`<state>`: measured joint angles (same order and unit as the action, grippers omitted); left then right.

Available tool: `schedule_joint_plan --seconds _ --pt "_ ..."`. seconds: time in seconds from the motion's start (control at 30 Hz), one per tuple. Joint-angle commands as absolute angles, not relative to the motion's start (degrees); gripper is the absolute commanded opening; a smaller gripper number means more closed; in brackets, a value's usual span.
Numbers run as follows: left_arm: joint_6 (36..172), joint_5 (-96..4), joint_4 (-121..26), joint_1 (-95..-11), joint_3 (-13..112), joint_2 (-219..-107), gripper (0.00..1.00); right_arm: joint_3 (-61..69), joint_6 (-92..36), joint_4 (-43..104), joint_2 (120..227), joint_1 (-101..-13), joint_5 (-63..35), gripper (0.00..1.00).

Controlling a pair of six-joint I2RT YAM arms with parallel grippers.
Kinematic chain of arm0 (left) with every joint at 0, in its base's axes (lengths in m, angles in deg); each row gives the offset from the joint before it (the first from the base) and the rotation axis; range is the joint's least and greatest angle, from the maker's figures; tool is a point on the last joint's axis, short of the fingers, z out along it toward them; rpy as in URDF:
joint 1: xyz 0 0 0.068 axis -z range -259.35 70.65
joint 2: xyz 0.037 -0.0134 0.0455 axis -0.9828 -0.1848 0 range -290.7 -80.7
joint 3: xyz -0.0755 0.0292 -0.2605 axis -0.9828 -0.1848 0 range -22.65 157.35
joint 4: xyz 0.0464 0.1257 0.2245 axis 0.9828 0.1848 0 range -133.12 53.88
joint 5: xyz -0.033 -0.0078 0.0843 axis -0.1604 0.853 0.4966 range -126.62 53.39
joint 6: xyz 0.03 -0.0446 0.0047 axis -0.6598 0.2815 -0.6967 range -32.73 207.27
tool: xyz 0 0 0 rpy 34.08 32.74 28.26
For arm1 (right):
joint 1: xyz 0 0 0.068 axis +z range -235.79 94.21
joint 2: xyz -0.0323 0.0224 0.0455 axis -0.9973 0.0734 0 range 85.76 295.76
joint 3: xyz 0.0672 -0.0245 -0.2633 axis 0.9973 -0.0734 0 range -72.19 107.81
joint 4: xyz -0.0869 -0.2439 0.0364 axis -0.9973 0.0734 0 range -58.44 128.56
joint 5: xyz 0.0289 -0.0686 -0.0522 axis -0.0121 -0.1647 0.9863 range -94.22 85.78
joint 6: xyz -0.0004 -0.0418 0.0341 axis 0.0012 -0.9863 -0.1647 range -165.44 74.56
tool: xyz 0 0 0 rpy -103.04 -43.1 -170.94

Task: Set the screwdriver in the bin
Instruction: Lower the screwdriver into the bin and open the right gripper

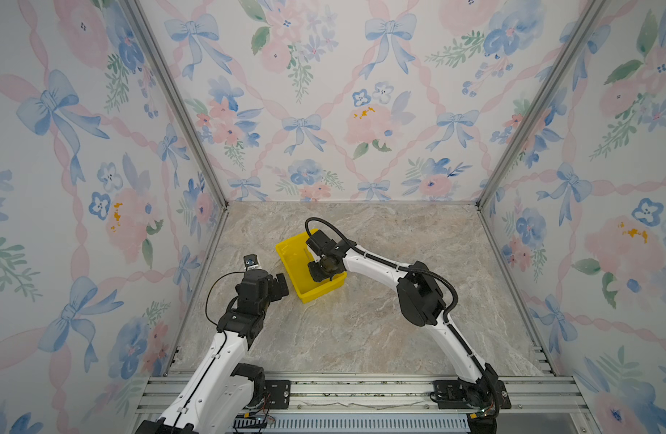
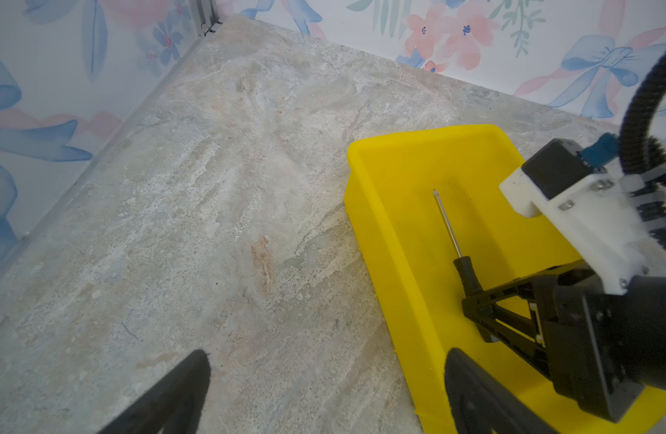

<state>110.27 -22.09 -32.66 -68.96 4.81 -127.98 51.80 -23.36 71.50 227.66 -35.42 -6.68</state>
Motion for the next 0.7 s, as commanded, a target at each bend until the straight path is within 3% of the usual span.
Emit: schedule_joint_plan --seconds 0.0,0.43,0.67 --pt "110.73 -21.37 -32.22 -69.4 3.88 -127.37 0.98 53.28 -22.43 73.1 228.92 -35.34 -5.39 0.19" --pt "109.78 -20.41 -32.49 -69.34 4.23 -126.8 0.98 53.48 -22.16 72.47 226.53 -34.64 -4.35 0.34" --pt "108.1 -20.21 -32.4 -69.42 4.34 -125.98 0.98 49.36 -24.62 69.73 217.19 -34.4 -3.96 0.45"
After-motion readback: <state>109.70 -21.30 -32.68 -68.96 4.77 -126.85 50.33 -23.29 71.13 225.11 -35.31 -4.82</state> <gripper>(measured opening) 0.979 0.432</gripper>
